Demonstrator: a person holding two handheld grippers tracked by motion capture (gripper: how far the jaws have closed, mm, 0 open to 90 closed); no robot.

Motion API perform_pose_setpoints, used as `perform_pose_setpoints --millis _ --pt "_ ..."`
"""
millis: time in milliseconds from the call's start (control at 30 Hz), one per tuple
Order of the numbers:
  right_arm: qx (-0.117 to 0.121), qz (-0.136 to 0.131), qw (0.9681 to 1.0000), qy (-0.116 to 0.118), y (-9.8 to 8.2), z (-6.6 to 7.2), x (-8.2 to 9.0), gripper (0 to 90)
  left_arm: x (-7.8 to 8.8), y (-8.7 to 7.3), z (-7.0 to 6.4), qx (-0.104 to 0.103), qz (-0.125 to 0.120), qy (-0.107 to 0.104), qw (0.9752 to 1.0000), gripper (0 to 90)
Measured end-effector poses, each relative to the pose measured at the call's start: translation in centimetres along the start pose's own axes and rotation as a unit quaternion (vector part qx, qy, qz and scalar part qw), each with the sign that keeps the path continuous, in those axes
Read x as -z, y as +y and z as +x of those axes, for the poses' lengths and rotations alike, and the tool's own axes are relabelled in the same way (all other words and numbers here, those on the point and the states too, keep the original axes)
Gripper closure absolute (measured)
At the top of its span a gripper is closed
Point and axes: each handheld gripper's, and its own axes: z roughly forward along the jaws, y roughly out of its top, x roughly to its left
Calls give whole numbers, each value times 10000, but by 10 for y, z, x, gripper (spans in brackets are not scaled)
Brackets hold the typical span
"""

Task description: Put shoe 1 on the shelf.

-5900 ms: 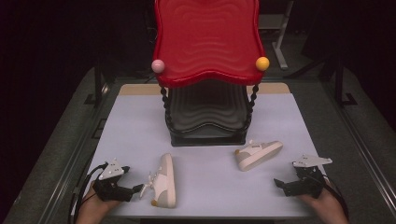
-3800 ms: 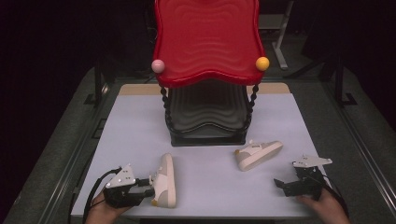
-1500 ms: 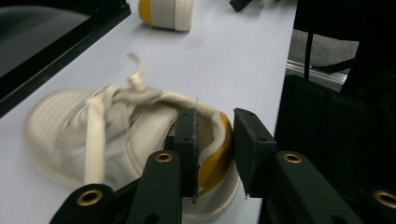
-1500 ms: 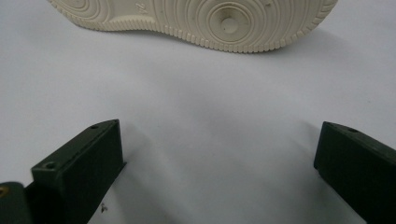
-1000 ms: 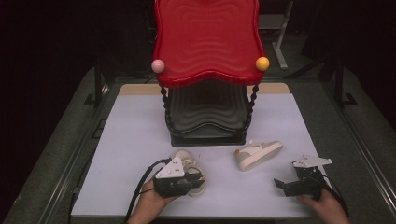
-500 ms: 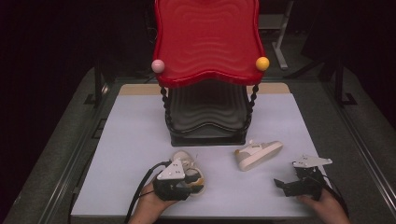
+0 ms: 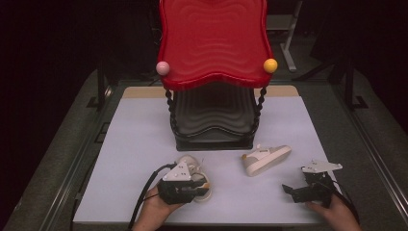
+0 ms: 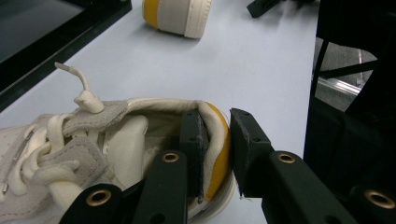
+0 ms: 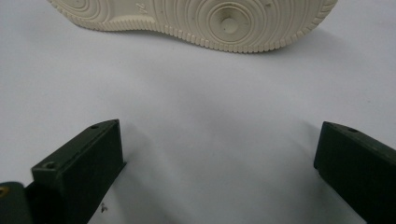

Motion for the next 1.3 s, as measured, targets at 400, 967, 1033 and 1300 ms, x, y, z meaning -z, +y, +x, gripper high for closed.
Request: perform_pose_setpoints --millis 400,967,1033,1300 --pt "2 4 10000 4 0 0 0 6 6 15 -3 -169 17 -200 9997 765" --pt "6 -5 10000 3 0 0 0 6 10 56 -5 -532 -137 -394 9977 764" --pt "8 -5 10000 3 0 0 0 6 11 61 -6 -608 -140 -399 9973 764" --pt "-1 -8 10000 3 0 0 0 6 10 83 -7 -825 -206 -405 9956 764"
